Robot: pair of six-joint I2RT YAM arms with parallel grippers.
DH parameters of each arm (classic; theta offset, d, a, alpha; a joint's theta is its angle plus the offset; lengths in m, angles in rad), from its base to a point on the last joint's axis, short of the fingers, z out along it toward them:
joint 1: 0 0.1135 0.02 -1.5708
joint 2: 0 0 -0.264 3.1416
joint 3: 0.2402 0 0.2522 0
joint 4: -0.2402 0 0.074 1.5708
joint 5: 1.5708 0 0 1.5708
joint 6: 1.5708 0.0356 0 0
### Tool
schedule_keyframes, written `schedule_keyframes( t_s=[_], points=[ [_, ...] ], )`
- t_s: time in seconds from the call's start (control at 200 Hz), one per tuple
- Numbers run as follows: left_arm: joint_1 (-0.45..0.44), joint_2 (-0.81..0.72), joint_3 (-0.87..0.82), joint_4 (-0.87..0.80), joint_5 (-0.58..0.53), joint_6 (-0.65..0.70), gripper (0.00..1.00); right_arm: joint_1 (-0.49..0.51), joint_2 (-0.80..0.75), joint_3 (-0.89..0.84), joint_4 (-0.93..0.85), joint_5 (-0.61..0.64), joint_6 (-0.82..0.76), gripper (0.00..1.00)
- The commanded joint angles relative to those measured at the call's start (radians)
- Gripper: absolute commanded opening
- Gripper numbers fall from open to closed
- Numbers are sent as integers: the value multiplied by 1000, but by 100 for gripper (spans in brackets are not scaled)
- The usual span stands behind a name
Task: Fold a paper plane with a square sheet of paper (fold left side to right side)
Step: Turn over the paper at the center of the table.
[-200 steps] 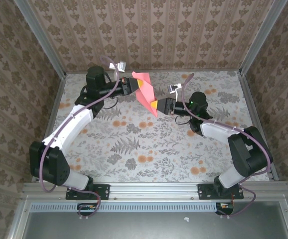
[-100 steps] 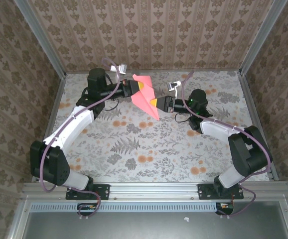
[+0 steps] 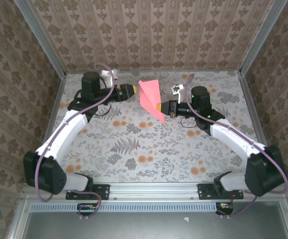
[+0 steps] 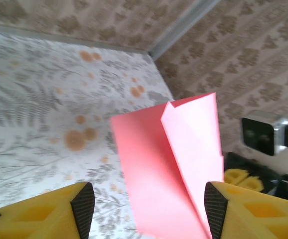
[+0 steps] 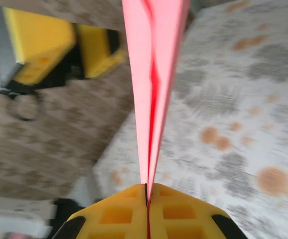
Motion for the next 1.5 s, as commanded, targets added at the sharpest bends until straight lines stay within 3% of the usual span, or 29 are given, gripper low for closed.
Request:
schedule_keyframes(
  t_s=[0.0,0.1,0.285,0.4,0.59,0.77,0.955,1.215,1.495],
  points=[
    [2,-108,-51,-130,-188,115,64,81,-51,106,-517,453,-340,7],
    [3,-184,-123,-123,-284,108,65,214,-15,174,-694,853,-416,7],
    [6,-285,-203,-146,-437,90,66,387,194,301,-891,1322,-426,8],
    [9,-318,-219,-164,-479,85,66,463,353,390,-976,1512,-422,9],
    [16,-338,-223,-171,-488,84,67,531,609,498,-1069,1664,-441,10],
    [21,-332,-224,-174,-477,81,68,559,757,555,-1124,1634,-443,11],
    [26,-305,-218,-200,-468,60,68,579,796,556,-1141,1448,-420,14],
    [31,-231,-252,-171,-373,-16,68,573,694,519,-1118,1142,-360,41],
    [26,-102,-319,-64,-217,-118,68,543,446,395,-1055,968,-280,68]
  ],
)
